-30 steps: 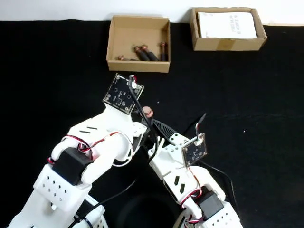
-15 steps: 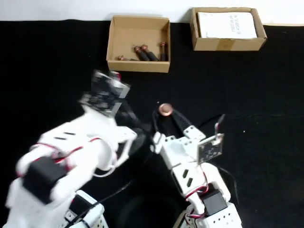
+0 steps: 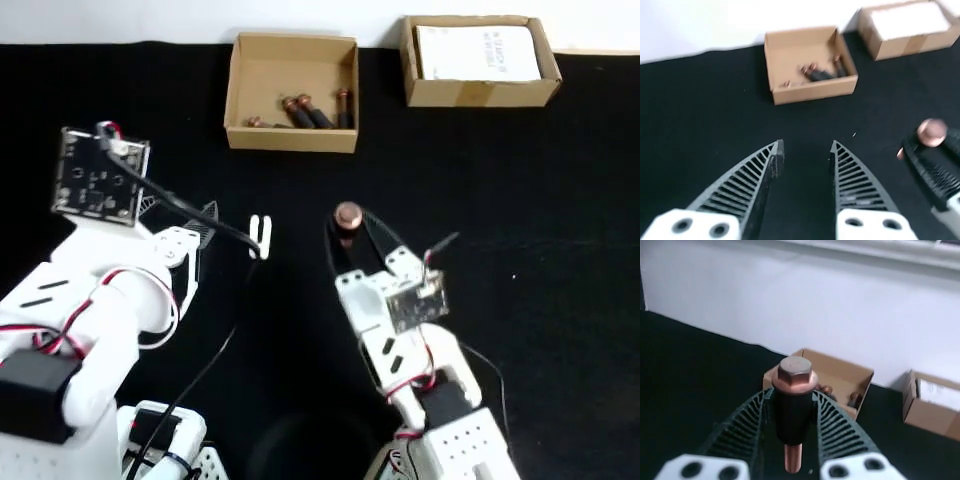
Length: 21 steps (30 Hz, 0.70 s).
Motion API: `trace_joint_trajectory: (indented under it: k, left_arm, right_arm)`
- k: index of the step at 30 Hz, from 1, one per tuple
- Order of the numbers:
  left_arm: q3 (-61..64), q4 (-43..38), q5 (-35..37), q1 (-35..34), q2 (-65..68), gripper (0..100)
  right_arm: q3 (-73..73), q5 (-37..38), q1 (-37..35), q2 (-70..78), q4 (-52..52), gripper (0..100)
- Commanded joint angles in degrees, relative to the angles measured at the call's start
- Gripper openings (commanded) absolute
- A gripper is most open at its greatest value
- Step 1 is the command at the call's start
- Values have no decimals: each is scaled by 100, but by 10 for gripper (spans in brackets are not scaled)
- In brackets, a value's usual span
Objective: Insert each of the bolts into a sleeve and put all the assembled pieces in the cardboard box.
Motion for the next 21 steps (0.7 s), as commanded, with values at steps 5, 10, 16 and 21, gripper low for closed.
trace_joint_trajectory:
  k: [5,10,16,21]
  left_arm:
    - [154,26,-53,-66,-22,161]
    - [154,26,-35,-66,-22,161]
    - [163,35,-35,-66,-22,161]
    - [163,35,-18,-145,-22,161]
  right_arm:
    - [-3037,53,681,4532,-1859,8]
    - [-4637,44,664,6721,-2519,8]
    - [-6431,44,708,8831,-3284,8]
    - [-7345,44,866,9965,-4048,8]
